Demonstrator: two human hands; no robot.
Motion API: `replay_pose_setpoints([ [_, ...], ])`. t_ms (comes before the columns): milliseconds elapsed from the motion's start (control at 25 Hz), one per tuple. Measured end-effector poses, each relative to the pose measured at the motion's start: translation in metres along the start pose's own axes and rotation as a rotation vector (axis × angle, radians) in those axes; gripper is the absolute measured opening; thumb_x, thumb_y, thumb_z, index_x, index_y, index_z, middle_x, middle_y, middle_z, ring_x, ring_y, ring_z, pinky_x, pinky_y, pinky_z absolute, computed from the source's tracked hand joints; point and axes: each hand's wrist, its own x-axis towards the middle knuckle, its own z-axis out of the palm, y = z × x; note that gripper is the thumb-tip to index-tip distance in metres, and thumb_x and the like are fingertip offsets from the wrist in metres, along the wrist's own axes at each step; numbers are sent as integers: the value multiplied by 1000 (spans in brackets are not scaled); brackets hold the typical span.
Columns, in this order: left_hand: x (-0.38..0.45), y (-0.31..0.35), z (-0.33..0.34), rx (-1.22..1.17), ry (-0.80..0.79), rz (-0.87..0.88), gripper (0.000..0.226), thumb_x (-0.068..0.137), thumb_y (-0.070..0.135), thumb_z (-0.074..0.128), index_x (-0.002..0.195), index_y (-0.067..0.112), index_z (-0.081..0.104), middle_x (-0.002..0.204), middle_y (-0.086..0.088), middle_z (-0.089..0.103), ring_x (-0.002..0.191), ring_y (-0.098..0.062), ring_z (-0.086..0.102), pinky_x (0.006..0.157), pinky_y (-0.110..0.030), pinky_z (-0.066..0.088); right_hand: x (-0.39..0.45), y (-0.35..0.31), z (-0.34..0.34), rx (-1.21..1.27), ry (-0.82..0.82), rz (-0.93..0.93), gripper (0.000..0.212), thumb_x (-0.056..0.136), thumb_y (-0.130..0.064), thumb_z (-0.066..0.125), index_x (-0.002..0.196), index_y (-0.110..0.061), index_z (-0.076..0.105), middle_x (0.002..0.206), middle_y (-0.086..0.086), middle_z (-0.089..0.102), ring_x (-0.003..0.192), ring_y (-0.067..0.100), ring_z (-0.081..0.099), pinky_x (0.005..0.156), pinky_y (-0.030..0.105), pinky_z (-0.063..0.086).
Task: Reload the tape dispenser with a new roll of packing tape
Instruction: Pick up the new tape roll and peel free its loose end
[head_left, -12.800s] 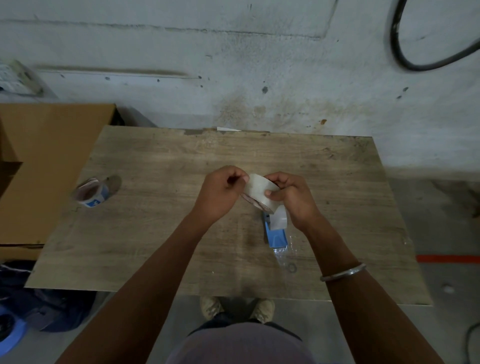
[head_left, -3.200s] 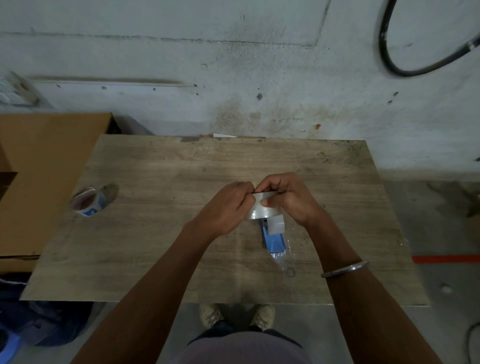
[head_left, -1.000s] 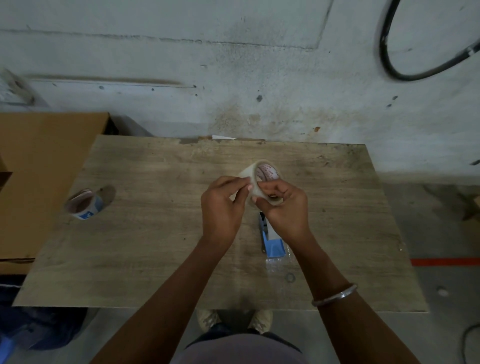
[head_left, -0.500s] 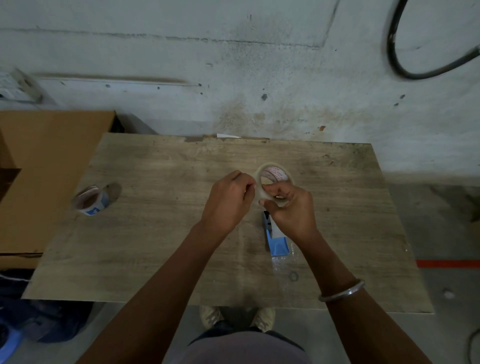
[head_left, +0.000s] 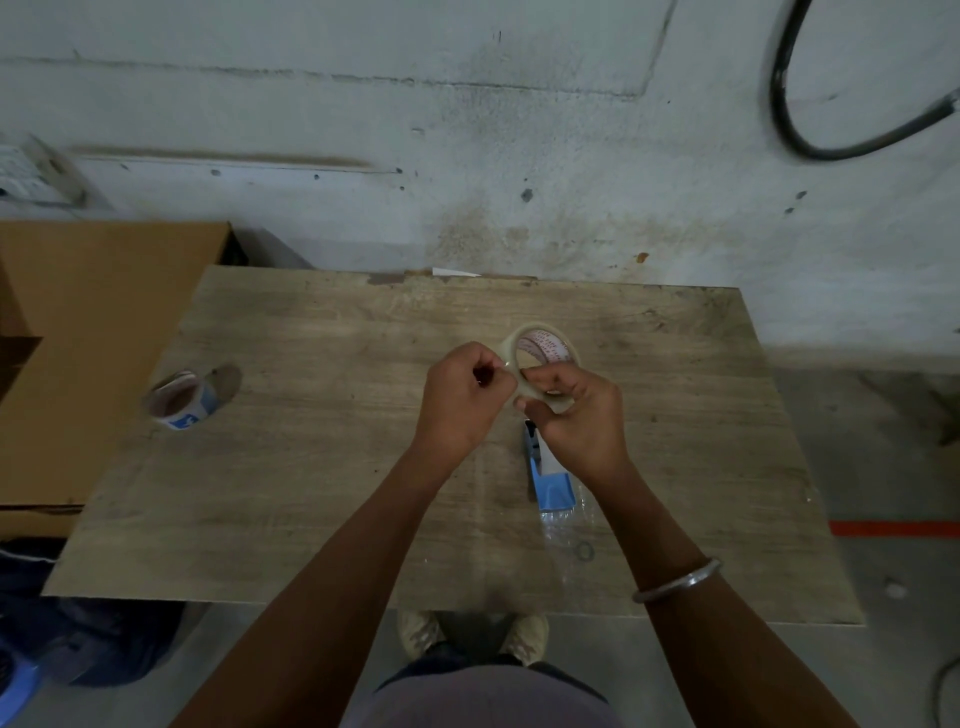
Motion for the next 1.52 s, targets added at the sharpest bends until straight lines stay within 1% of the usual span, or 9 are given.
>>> replay_pose_setpoints([
  [440,-5,-4,5,-40,16,-12,5,82,5,67,82,9,65,74,5,63,65,2,56,62,-9,44,-5,-1,-3,69,21,53,31,72,3,81,95,-16,73,89,-15,71,86,-5,68,80,10,50],
  [560,-5,-2,6,-100,34,-43,4,84,4,66,84,8,67,76,5,65,67,4,58,63,-9,45,-5,1,-2,58,50,72,30,71,-2,84,97,-15,74,92,-10,73,88,2,69,83,16,52],
  [720,-9,0,8,-196,64,-54,7,88,8,67,93,10,71,88,4,71,81,-1,65,73,-14,49,-3,3,-3,51,76,64,31,70,-3,84,96,-16,73,91,-9,73,87,5,69,82,18,52],
  [840,-14,4,14,-198,182,7,21,84,18,76,104,13,74,94,1,70,85,-7,67,75,-18,53,-1,3,0,67,88,42,28,72,-3,83,95,-14,72,90,-6,73,85,7,68,80,18,50],
  [1080,-13,11,22,-104,331,80,4,84,11,73,88,10,75,83,4,67,79,-8,64,72,-22,53,-6,2,12,75,145,32,28,73,0,79,94,-17,71,90,-6,72,87,10,68,81,25,53],
  [1200,-14,10,28,-9,369,88,3,88,11,67,86,8,68,85,0,64,76,-10,60,70,-26,51,-6,1,18,60,167,12,24,74,3,77,93,-10,70,87,-7,71,85,8,67,79,22,50],
  [1280,-13,8,29,40,346,82,4,89,10,65,87,7,64,86,-2,62,76,-12,57,70,-27,49,-5,1,22,42,138,12,25,76,2,76,96,-10,68,88,-13,69,85,3,66,78,18,50],
  [1400,-12,3,28,95,262,89,2,89,7,63,87,7,62,87,-2,61,77,-10,55,70,-22,46,-1,4,21,44,32,102,28,80,-5,75,107,-11,68,92,-9,71,87,5,69,79,22,55],
  [1520,-12,-4,23,143,159,155,4,89,4,61,88,8,62,88,-1,60,77,-6,53,70,-11,40,0,9,18,64,-41,167,19,82,-10,74,100,-12,70,90,-8,73,89,2,70,77,23,56],
])
